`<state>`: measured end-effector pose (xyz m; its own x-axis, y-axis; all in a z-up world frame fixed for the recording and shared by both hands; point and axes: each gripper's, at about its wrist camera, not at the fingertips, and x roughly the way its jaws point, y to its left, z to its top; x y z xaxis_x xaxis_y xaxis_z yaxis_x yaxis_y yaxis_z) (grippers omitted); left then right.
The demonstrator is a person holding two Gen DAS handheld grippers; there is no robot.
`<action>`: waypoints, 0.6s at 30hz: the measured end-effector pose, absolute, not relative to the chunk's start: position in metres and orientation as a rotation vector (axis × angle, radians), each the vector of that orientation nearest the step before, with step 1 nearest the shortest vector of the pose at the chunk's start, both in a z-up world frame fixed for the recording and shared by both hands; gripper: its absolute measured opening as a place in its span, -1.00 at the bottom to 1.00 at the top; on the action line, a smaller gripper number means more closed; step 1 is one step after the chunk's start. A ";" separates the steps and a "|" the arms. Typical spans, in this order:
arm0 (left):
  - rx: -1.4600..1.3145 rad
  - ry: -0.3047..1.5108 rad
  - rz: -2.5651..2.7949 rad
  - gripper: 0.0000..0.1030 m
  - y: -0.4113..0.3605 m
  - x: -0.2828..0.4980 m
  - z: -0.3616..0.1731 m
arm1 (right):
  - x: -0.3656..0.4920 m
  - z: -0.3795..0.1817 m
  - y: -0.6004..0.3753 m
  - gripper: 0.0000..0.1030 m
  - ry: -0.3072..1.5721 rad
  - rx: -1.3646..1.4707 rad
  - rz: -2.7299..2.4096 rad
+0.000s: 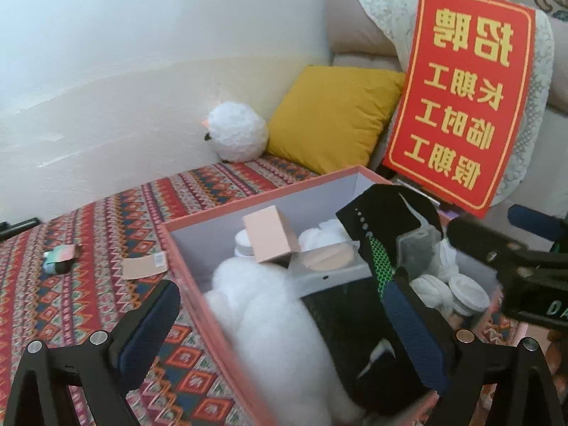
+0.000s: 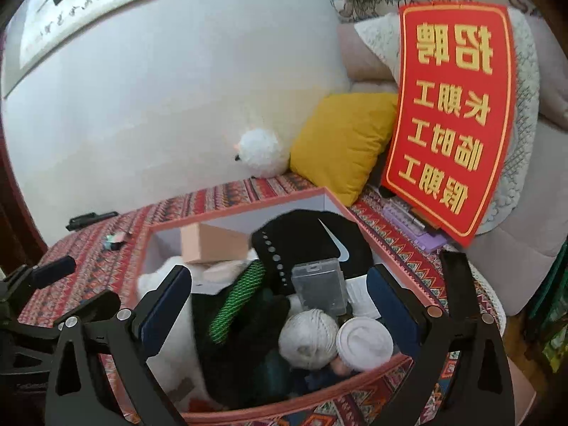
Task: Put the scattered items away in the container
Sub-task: 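Carry the red cone and clear bead case into the pink box and release both, then move both open tools back toward the pouch and small bottle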
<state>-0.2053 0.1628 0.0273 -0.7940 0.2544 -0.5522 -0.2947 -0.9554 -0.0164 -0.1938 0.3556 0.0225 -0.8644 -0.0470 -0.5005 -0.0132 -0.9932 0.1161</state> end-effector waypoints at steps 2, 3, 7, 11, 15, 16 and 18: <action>-0.822 0.091 2.744 0.89 0.148 -0.191 0.030 | -0.175 0.032 0.348 0.98 -0.186 0.773 -3.010; -0.821 0.086 2.752 0.90 0.141 -0.183 0.032 | -0.163 0.037 0.343 0.99 -0.189 0.753 -3.007; -0.816 0.064 2.787 0.93 0.113 -0.154 0.038 | -0.128 0.042 0.311 0.99 -0.184 0.739 -2.959; -0.835 0.050 2.831 0.95 0.075 -0.130 0.034 | -0.110 0.030 0.254 0.99 -0.129 0.784 -2.858; -0.909 0.036 2.916 0.95 0.013 -0.129 0.015 | -0.116 0.012 0.185 0.99 -0.049 0.839 -2.733; -0.926 0.032 2.939 0.95 -0.004 -0.132 0.011 | -0.121 0.006 0.166 0.99 -0.029 0.851 -2.699; -0.953 0.038 2.981 0.95 -0.036 -0.144 0.002 | -0.137 -0.006 0.134 0.99 0.001 0.877 -2.642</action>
